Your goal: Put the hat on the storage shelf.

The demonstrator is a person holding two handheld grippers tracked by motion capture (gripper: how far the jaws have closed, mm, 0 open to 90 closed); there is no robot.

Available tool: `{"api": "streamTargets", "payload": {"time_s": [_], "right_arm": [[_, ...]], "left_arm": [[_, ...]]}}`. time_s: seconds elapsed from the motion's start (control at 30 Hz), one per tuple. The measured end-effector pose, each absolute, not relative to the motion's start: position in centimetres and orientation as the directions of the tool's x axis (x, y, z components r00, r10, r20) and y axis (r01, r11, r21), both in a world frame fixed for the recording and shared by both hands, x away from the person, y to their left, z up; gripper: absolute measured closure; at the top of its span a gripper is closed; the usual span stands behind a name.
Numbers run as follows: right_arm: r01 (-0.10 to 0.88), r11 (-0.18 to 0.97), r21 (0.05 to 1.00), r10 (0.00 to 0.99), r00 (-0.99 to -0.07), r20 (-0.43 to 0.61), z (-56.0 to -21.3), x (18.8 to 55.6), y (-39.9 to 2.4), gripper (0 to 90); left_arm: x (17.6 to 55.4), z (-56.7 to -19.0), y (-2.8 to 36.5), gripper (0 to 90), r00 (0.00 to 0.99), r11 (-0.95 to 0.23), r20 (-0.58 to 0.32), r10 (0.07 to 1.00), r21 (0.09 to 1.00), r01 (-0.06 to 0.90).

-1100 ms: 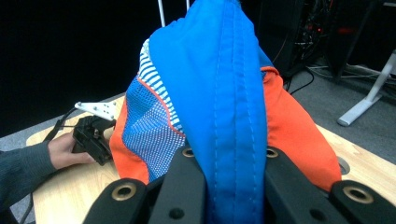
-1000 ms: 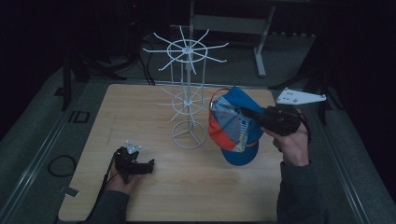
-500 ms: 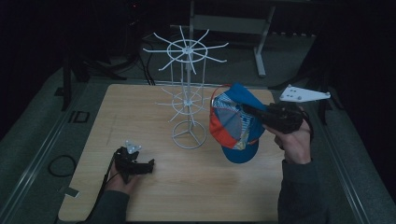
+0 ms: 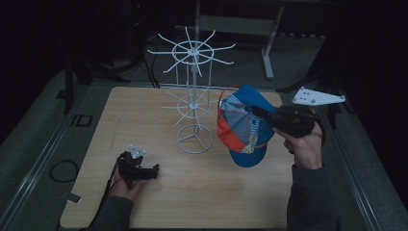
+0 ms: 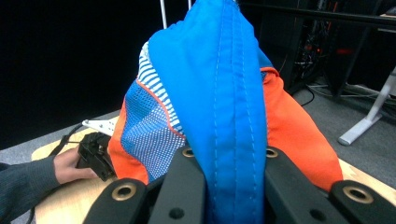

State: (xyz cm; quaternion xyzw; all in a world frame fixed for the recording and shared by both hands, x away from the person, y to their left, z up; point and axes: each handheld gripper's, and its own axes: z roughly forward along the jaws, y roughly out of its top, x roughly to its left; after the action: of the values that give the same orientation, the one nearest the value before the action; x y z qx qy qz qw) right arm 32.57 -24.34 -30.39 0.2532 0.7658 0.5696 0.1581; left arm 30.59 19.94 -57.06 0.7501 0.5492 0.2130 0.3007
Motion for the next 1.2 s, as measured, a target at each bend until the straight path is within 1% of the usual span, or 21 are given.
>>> {"api": "streamTargets", "payload": {"time_s": [1.2], "right_arm": [[0.157, 0.177, 0.971, 0.555, -0.831, 0.033, -28.8, 32.2, -24.5, 87.6]], "left_arm": [[30.6, -57.1, 19.9, 0.0, 0.306, -0.216, -0.011, 0.952, 0.685, 0.696]]}}
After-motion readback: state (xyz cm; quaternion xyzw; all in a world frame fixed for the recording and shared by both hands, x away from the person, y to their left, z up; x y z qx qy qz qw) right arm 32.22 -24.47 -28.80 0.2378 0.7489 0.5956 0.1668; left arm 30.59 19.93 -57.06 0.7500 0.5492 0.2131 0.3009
